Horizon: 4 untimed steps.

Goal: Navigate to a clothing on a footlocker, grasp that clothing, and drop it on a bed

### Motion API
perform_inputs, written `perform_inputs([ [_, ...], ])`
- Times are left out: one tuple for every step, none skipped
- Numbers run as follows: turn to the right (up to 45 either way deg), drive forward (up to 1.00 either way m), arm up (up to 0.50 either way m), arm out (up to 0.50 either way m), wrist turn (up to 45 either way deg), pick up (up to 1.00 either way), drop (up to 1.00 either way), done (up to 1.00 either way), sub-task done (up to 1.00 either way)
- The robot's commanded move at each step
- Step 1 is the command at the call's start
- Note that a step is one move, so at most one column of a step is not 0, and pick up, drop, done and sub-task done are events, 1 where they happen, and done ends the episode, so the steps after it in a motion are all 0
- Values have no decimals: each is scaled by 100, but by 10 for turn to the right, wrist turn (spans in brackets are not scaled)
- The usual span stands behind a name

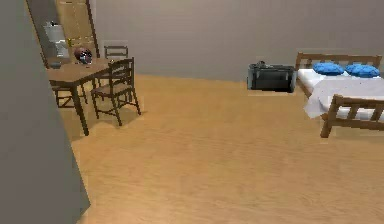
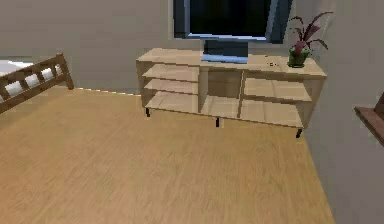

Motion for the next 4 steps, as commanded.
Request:
perform_inputs([
  [120,0,0,0,0,0,0,0,0],
  [0,100,0,0,0,0,0,0,0],
  [0,100,0,0,0,0,0,0,0],
  [0,100,0,0,0,0,0,0,0],
])
